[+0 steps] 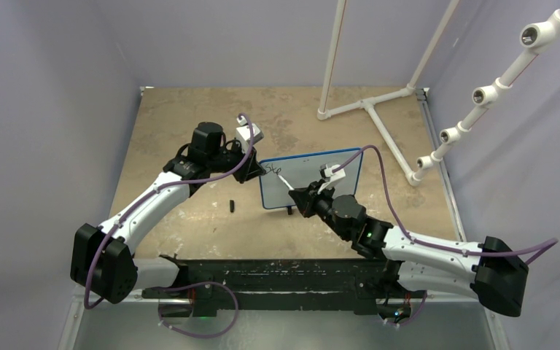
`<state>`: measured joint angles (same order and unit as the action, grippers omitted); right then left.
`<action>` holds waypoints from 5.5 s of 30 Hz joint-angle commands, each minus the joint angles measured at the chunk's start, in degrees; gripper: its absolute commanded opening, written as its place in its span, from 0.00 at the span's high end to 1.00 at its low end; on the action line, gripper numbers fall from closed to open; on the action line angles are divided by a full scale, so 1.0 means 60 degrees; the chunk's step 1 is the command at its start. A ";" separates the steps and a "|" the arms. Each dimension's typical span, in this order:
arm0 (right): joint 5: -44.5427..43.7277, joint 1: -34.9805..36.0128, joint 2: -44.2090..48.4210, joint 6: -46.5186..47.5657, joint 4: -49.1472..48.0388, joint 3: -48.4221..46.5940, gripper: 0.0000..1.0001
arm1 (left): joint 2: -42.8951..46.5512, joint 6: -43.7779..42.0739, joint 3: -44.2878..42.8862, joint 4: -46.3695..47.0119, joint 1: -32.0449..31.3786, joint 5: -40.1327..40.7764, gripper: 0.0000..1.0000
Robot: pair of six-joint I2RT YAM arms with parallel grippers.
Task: Write a sentence on the whiteboard
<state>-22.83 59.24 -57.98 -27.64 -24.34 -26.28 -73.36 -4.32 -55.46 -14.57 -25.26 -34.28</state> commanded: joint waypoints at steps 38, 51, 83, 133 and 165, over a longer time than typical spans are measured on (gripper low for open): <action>-0.0416 -0.0045 0.1181 0.0584 -0.0074 -0.0006 1.00 | 0.0210 -0.0382 0.0070 -0.0018 0.0005 0.0382 1.00; -0.0634 -0.0045 0.0560 0.0742 -0.0322 -0.0292 1.00 | 0.0215 -0.0397 0.0068 -0.0018 0.0005 0.0320 1.00; -0.0214 -0.0045 0.0302 -0.0180 0.0431 0.0353 1.00 | 0.0241 -0.0391 0.0055 -0.0006 0.0005 0.0279 1.00; -0.0680 -0.0045 0.0144 0.0461 -0.1014 -0.0086 1.00 | 0.0245 -0.0385 0.0051 -0.0004 0.0005 0.0250 1.00; -0.0887 -0.0045 0.0566 -0.0286 -0.0148 0.0505 1.00 | 0.0254 -0.0380 0.0048 -0.0005 0.0005 0.0239 1.00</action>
<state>-27.33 59.24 -54.50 -28.56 -26.11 -23.97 -73.25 -4.32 -55.46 -14.81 -25.26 -34.04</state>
